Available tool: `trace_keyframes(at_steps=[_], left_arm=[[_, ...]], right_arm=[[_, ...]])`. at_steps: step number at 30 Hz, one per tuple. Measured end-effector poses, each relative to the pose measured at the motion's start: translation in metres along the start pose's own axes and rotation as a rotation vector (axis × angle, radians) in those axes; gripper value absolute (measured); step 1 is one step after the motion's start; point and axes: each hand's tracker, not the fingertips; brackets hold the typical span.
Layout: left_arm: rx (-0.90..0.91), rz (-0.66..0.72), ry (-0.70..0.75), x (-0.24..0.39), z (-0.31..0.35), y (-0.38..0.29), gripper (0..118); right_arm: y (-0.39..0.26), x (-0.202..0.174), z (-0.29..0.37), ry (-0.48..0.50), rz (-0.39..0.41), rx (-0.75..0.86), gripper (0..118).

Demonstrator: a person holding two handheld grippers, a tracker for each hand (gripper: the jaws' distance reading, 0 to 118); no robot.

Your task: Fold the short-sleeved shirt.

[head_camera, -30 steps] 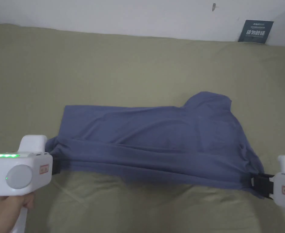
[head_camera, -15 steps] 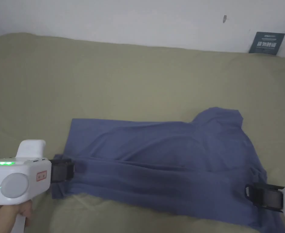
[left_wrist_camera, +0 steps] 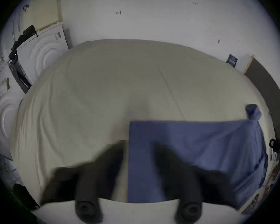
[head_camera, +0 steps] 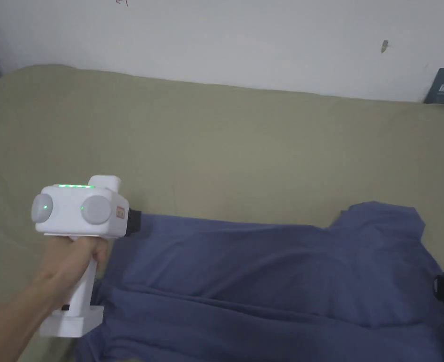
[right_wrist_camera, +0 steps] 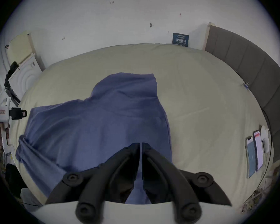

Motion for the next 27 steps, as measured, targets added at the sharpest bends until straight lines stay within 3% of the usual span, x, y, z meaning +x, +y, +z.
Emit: trace_keyframes(at_steps=[1,2,8,9,10,11,12,13,14,15,16,17,19,22,26,27], left_arm=[[-0.037,-0.021,0.010,0.001,-0.013,0.005,109],[-0.038,-0.030,0.039,0.000,-0.025,0.006,118],[-0.068,-0.075,0.072,0.007,-0.050,0.005,110],[-0.057,-0.067,0.065,0.008,-0.046,0.004,100],[-0.037,-0.068,0.052,0.007,-0.042,0.005,81],[-0.024,-0.078,0.014,0.009,-0.038,0.006,59],[-0.019,-0.082,-0.020,0.012,-0.034,0.005,20],[-0.013,-0.086,-0.017,0.016,-0.031,0.004,3],[-0.014,-0.093,-0.020,0.017,-0.030,0.004,3],[-0.022,-0.105,-0.029,0.021,-0.031,0.003,3],[-0.029,-0.130,-0.006,0.023,-0.033,0.001,3],[-0.024,-0.141,-0.003,0.024,-0.034,0.000,3],[-0.026,-0.125,-0.007,0.022,-0.034,0.002,3],[-0.028,-0.103,-0.024,0.016,-0.035,0.002,3],[-0.029,-0.058,-0.040,0.013,-0.036,0.003,3],[-0.027,-0.057,-0.041,0.012,-0.035,0.003,3]], right_arm=[[0.003,0.003,-0.006,0.000,-0.002,-0.005,9],[0.005,0.006,-0.013,-0.003,-0.001,-0.005,9],[0.019,0.023,-0.045,-0.053,-0.004,-0.040,9],[0.021,0.025,-0.050,-0.056,-0.004,-0.048,9],[0.024,0.027,-0.054,-0.061,-0.001,-0.054,9],[0.027,0.027,-0.058,-0.071,0.004,-0.053,9],[0.030,0.028,-0.062,-0.074,0.011,-0.057,9],[0.034,0.029,-0.066,-0.073,0.015,-0.061,10],[0.039,0.030,-0.070,-0.074,0.014,-0.064,19],[0.042,0.030,-0.074,-0.074,0.012,-0.068,57],[0.046,0.031,-0.078,-0.070,0.004,-0.077,57],[0.050,0.031,-0.084,-0.081,0.000,-0.087,70],[0.055,0.032,-0.097,-0.082,-0.009,-0.105,116],[0.065,0.033,-0.112,-0.124,0.006,-0.137,108],[0.068,0.032,-0.119,-0.103,0.004,-0.171,103],[0.067,0.032,-0.113,-0.079,-0.011,-0.161,91]])
